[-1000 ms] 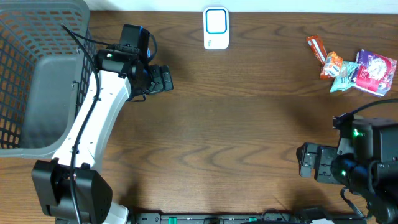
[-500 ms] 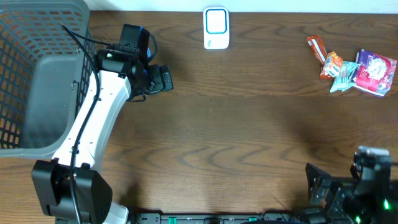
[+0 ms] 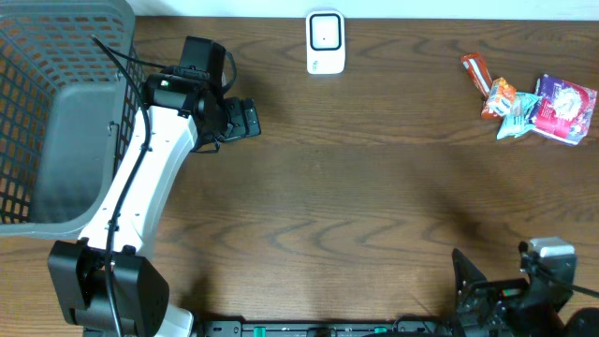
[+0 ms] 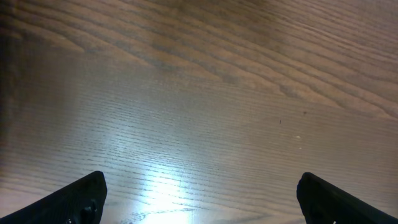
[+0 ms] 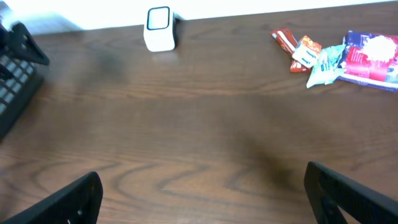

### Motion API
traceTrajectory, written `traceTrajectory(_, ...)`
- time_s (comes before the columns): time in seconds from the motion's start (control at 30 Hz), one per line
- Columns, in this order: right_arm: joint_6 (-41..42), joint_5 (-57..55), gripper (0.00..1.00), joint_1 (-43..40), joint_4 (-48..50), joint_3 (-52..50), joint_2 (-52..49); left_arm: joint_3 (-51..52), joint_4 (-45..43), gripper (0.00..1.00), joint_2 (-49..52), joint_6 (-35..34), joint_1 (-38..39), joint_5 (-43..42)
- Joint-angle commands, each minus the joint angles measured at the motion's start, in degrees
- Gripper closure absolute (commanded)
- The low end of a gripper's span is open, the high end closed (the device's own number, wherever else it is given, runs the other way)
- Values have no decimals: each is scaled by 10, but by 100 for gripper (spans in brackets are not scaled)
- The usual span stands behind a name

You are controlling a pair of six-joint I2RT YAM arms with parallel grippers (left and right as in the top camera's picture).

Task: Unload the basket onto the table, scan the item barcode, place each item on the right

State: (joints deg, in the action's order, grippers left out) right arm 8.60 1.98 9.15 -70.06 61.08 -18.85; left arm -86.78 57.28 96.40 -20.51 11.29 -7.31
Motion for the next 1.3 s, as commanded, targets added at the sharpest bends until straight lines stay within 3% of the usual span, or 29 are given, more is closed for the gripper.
traceTrajectory(0.0, -36, 5, 1, 3, 38, -37, 6, 4, 3, 2, 3, 10, -1, 5)
traceTrajectory(0.17, -36, 15, 1, 3, 86, -76, 6, 4, 3, 2, 3, 10, -1, 5)
traceTrajectory(1.27, -85, 8, 1, 7, 130, -113, 20, 4, 3, 2, 3, 10, -1, 5)
